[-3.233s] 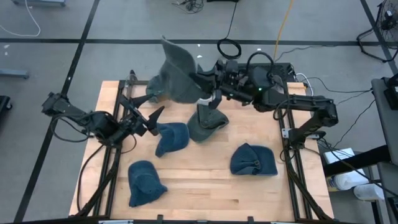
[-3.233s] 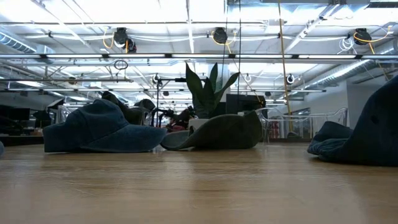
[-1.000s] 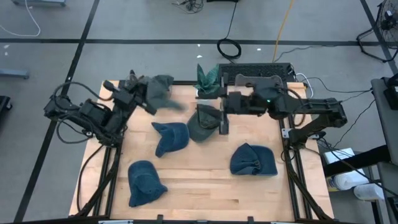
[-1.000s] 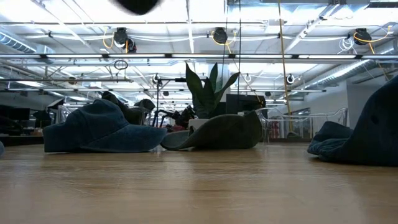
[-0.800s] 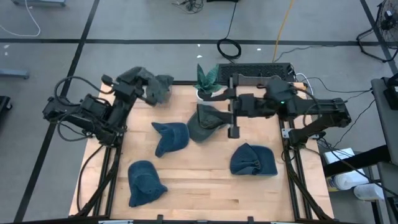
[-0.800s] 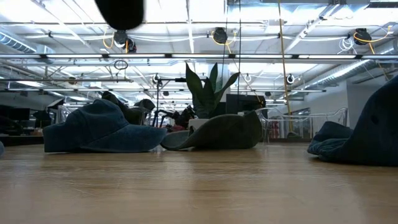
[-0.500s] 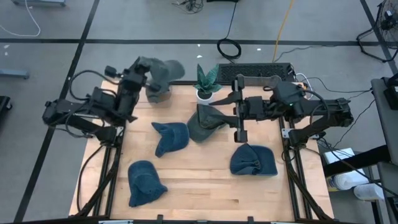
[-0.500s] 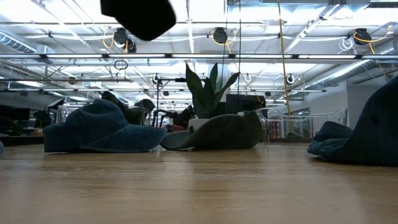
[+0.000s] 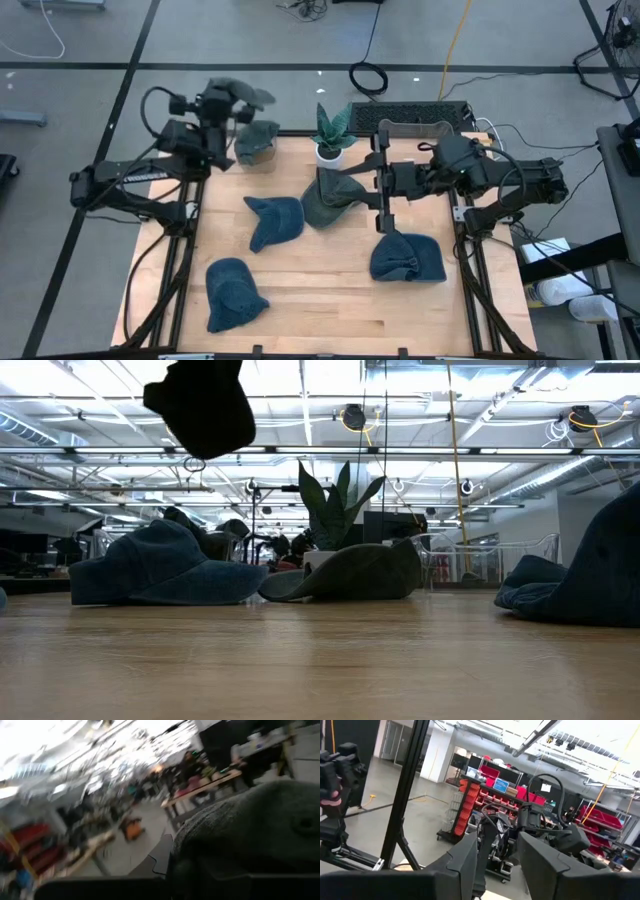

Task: Pick & Place hat
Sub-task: Put the right green cap into the left transparent bin

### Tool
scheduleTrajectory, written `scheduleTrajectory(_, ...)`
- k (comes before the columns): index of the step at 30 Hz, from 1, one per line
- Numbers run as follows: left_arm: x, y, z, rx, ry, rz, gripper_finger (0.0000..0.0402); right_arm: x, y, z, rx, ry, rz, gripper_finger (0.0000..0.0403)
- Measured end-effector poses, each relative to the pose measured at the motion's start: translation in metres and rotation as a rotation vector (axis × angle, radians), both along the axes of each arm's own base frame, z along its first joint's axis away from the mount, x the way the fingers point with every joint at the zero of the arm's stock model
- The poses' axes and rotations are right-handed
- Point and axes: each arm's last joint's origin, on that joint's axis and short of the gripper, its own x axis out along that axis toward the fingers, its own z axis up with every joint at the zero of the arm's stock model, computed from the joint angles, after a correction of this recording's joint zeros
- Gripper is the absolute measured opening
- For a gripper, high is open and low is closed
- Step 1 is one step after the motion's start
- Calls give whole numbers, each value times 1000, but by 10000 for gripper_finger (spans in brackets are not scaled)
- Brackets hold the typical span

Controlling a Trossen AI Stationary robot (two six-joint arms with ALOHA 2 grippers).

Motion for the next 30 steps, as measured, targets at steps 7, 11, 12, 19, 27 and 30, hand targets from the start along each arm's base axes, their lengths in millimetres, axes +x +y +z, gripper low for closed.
scheduleTrajectory(7,-7,12,-2,-25,-185,106,44,0,0,0,-6,0,-1,130)
scheduleTrajectory(11,-2,15,-7,-39,-236,137,39,0,0,-1,-1,7,-1,130)
scheduleTrajectory(12,0,15,-9,-41,-226,136,39,0,0,-1,1,8,0,130)
scheduleTrajectory(19,31,22,-33,-76,-160,148,39,1,0,-4,-2,44,0,130)
scheduleTrajectory(27,56,35,-73,-131,47,190,39,1,0,-7,-6,72,0,130)
scheduleTrajectory(30,59,36,-87,-141,118,178,39,1,0,-7,-6,72,0,130)
